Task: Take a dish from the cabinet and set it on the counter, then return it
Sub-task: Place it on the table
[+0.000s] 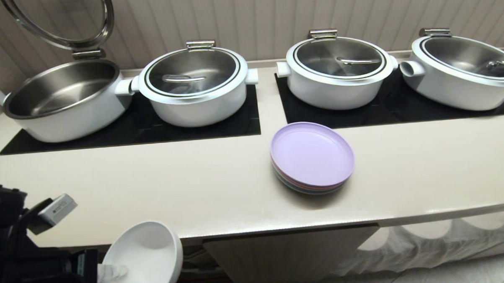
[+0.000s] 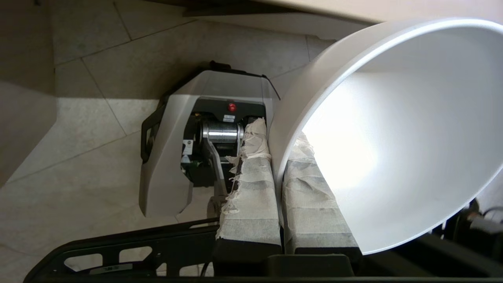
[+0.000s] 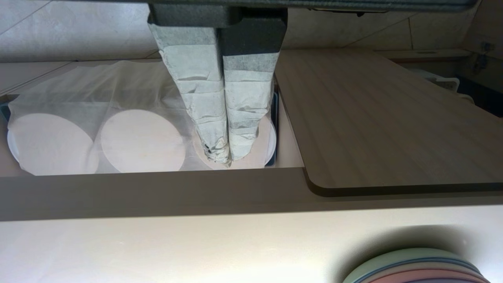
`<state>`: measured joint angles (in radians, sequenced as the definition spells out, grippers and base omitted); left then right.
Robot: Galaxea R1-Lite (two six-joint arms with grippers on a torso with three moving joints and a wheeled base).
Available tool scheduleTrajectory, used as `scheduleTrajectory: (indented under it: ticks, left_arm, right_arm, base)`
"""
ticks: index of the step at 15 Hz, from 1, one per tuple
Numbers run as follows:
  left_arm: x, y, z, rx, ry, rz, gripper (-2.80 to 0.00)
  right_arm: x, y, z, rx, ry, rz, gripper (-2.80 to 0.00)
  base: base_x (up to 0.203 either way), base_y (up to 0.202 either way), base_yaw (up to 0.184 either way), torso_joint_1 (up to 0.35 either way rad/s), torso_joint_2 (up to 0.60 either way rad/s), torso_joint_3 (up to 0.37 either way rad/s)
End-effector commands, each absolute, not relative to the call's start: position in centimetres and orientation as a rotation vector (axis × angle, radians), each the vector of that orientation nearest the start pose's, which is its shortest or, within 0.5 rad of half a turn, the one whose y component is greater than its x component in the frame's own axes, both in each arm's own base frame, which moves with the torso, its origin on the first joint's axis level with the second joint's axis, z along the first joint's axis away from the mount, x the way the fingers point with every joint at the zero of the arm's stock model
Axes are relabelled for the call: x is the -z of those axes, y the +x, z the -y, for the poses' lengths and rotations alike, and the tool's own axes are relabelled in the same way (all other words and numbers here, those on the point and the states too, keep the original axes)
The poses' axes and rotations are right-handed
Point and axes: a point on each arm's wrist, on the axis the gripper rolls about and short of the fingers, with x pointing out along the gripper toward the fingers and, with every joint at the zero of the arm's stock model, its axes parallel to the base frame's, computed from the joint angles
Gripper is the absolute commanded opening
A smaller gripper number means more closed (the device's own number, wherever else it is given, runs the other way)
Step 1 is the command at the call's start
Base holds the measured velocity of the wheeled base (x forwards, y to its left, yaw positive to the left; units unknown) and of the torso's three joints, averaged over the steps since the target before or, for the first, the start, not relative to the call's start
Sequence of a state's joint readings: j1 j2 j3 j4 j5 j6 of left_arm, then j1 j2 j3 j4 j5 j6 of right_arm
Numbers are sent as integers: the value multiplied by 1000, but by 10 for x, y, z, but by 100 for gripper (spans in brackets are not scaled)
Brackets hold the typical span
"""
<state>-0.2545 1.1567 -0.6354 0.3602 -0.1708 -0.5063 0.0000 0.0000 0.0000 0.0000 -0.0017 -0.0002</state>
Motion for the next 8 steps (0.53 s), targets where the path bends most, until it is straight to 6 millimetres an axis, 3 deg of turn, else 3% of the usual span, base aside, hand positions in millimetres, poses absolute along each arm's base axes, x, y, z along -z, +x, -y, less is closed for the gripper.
scheduleTrajectory:
  ticks: [1,8]
  left_arm:
    - [-175,147,41,98,-450,-993,-280]
    - [-205,206,40,-162,-586,-860,-280]
  right_arm:
    - [-75,-23,0,2,0,0,-280]
    - [-75,-23,0,2,0,0,-280]
  base:
    - [0,0,0,0,0,0]
    - [0,0,0,0,0,0]
